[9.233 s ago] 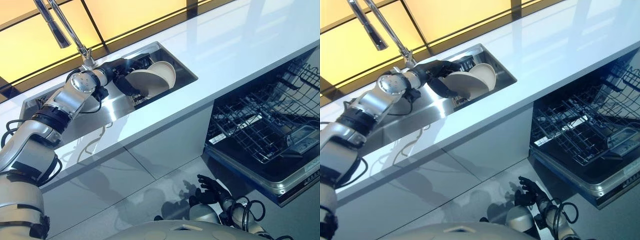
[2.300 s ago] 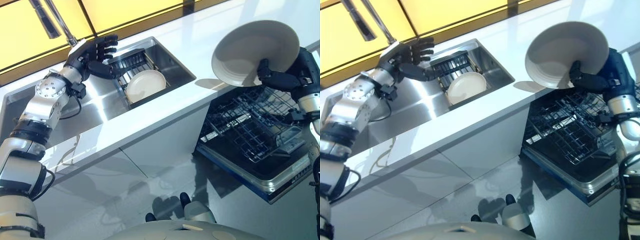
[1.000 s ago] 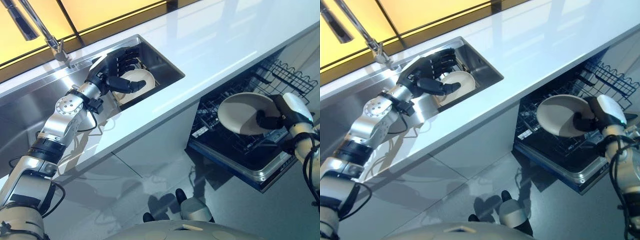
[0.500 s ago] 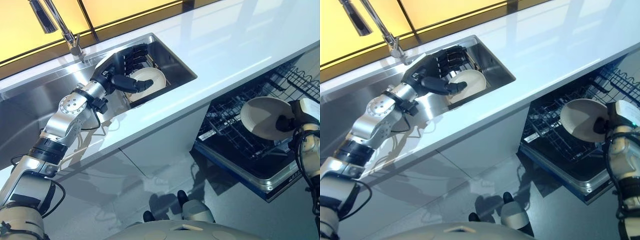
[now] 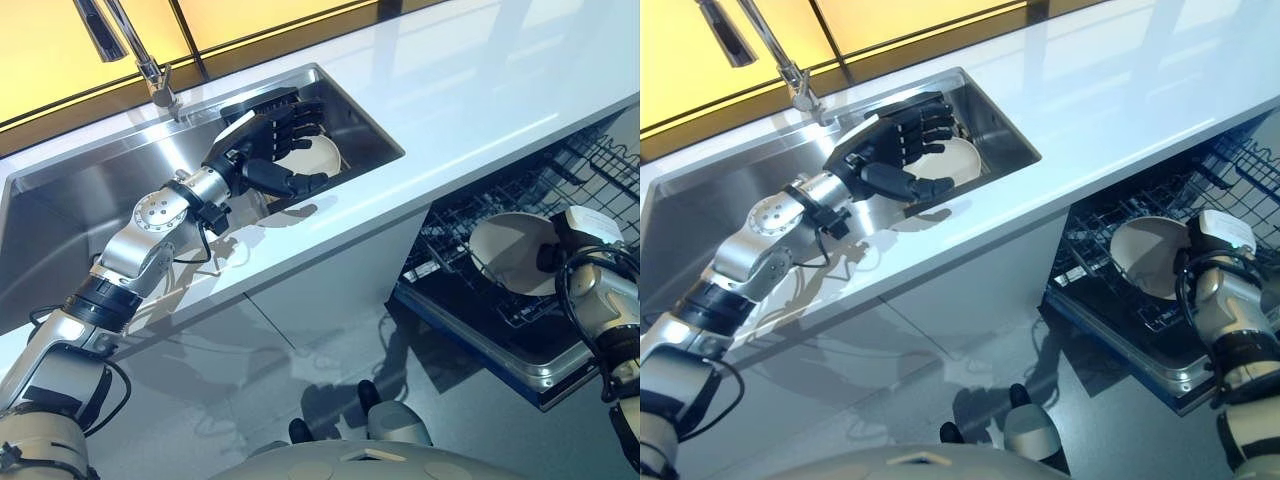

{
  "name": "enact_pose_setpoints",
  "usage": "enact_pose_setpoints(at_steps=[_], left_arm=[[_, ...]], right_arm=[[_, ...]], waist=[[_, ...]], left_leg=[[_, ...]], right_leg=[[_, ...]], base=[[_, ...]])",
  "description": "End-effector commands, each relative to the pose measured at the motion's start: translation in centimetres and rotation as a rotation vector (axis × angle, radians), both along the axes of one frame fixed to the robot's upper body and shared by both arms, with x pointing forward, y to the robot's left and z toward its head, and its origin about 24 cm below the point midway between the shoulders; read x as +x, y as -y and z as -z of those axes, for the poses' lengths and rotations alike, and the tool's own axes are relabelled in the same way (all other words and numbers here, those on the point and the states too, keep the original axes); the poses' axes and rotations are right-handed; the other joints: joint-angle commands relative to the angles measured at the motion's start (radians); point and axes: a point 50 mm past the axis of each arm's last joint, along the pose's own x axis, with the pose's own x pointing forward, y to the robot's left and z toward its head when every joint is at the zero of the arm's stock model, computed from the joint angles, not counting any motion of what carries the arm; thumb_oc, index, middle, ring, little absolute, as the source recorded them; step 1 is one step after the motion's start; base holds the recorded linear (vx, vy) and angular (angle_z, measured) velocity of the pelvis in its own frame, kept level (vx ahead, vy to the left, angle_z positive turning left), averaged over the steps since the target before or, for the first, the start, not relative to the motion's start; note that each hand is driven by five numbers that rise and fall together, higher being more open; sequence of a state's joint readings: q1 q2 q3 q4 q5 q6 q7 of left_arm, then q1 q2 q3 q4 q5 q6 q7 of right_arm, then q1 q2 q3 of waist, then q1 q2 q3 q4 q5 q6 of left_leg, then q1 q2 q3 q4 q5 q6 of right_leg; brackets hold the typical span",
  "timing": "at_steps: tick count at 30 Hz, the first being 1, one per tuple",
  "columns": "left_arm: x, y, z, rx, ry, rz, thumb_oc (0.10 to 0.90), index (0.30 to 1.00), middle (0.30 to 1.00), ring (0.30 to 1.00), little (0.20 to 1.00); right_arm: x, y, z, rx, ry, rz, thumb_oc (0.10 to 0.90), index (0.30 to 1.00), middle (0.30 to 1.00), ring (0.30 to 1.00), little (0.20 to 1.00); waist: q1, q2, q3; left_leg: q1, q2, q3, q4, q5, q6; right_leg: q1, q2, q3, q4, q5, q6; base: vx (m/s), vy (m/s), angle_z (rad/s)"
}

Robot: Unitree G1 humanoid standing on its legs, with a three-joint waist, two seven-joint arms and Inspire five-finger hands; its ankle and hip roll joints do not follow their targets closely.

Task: Pick up plates and place into dishwasher.

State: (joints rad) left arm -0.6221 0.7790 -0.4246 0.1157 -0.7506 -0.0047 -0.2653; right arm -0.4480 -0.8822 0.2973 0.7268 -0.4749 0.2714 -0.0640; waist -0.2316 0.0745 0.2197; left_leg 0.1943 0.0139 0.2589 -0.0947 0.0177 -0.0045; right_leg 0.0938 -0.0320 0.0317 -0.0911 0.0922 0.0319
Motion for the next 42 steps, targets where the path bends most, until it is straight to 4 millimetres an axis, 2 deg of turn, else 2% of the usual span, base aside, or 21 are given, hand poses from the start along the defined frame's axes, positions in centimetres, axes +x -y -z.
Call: enact_pose_setpoints(at_steps=[1,5,13,14,15,16,21,26,31,36,42], left_arm=[[-0.2,1.9,-6.6,-0.108,0.233,0.104,0.8,0.9,0.9,0.9,0.9],[-0.2,2.3,-6.4,-0.112,0.224,0.124,0.8,0.9,0.9,0.9,0.9],[0.0,2.6,-6.0,-0.109,0.215,0.125,0.8,0.9,0.9,0.9,0.9],[0.0,2.5,-6.0,-0.106,0.215,0.123,0.8,0.9,0.9,0.9,0.9],[0.1,2.4,-6.0,-0.103,0.215,0.121,0.8,0.9,0.9,0.9,0.9],[0.1,2.3,-5.9,-0.096,0.214,0.115,0.8,0.9,0.9,0.9,0.9],[0.2,1.9,-5.8,-0.089,0.221,0.094,0.8,0.9,0.9,0.9,0.9],[0.1,0.7,-5.5,-0.088,0.225,0.051,0.8,0.9,0.9,0.9,0.9],[0.0,-0.2,-5.2,-0.084,0.223,0.023,0.8,0.9,0.9,0.9,0.9],[-0.2,-1.5,-4.8,-0.081,0.224,-0.013,0.8,0.9,0.9,0.9,0.9],[-0.3,-2.3,-4.5,-0.08,0.223,-0.042,0.8,0.9,0.9,0.9,0.9]], right_arm=[[1.5,1.2,-4.2,-0.161,0.058,0.042,0.1,0.3,0.3,0.3,0.2],[1.7,0.1,-1.7,-0.12,-0.033,0.034,0.1,0.3,0.3,0.3,0.2],[1.5,-1.6,1.4,0.022,-0.108,0.015,0.1,0.3,0.3,0.3,0.2],[1.5,-1.7,1.4,0.036,-0.104,0.012,0.322,0.491,0.491,0.491,0.422],[1.5,-1.8,1.5,0.045,-0.096,0.009,0.635,0.759,0.759,0.759,0.735],[1.5,-2.0,1.3,0.064,-0.07,0.001,0.8,0.9,0.9,0.9,0.9],[1.3,-2.4,0.5,0.123,0.035,-0.015,0.8,0.9,0.9,0.9,0.9],[0.0,-2.2,-0.5,0.177,0.121,-0.052,0.8,0.9,0.9,0.9,0.9],[-1.2,-1.8,-1.8,0.162,0.186,-0.097,0.8,0.9,0.9,0.9,0.9],[-2.8,-1.9,-4.4,0.119,0.307,-0.165,0.8,0.9,0.9,0.9,0.9],[-4.3,-1.3,-5.2,0.071,0.346,-0.168,0.8,0.9,0.9,0.9,0.9]], waist=[[0.04,0.017,-0.068],[0.046,0.025,-0.071],[0.047,0.024,-0.069],[0.046,0.022,-0.068],[0.044,0.021,-0.067],[0.04,0.018,-0.067],[0.023,0.01,-0.063],[-0.005,0.003,-0.059],[-0.027,-0.002,-0.054],[-0.056,-0.006,-0.052],[-0.074,-0.007,-0.054]], left_leg=[[-0.018,-0.003,-0.017,0.032,-0.048,0.013],[-0.012,-0.003,-0.017,0.027,-0.048,0.012],[-0.006,0.0,-0.01,0.028,-0.049,0.012],[-0.005,0.001,-0.009,0.029,-0.049,0.011],[-0.005,0.001,-0.007,0.028,-0.049,0.011],[-0.003,0.002,-0.004,0.027,-0.049,0.011],[-0.002,0.002,0.002,0.024,-0.051,0.013],[0.0,0.002,0.02,0.023,-0.053,0.016],[0.008,0.001,0.027,0.02,-0.059,0.02],[0.012,0.001,0.041,0.018,-0.062,0.023],[0.014,-0.001,0.05,0.015,-0.065,0.025]], right_leg=[[-0.028,0.028,-0.049,0.087,-0.064,0.055],[-0.021,0.029,-0.049,0.079,-0.064,0.054],[-0.017,0.027,-0.051,0.08,-0.065,0.053],[-0.018,0.027,-0.05,0.081,-0.065,0.053],[-0.018,0.028,-0.05,0.082,-0.065,0.052],[-0.019,0.028,-0.049,0.083,-0.065,0.052],[-0.026,0.03,-0.042,0.089,-0.066,0.054],[-0.037,0.032,-0.033,0.097,-0.065,0.06],[-0.037,0.034,-0.029,0.103,-0.07,0.065],[-0.043,0.037,-0.019,0.109,-0.072,0.07],[-0.047,0.041,-0.014,0.109,-0.072,0.074]], base=[[0.0,0.014,0.03],[0.01,0.017,0.08],[0.0,0.002,0.0],[0.0,0.0,0.0],[0.0,0.0,0.0],[0.0,0.0,0.0],[0.0,0.0,0.0],[0.0,0.0,0.0],[0.01,0.012,-0.03],[0.01,0.013,-0.09],[0.01,0.009,-0.07]])
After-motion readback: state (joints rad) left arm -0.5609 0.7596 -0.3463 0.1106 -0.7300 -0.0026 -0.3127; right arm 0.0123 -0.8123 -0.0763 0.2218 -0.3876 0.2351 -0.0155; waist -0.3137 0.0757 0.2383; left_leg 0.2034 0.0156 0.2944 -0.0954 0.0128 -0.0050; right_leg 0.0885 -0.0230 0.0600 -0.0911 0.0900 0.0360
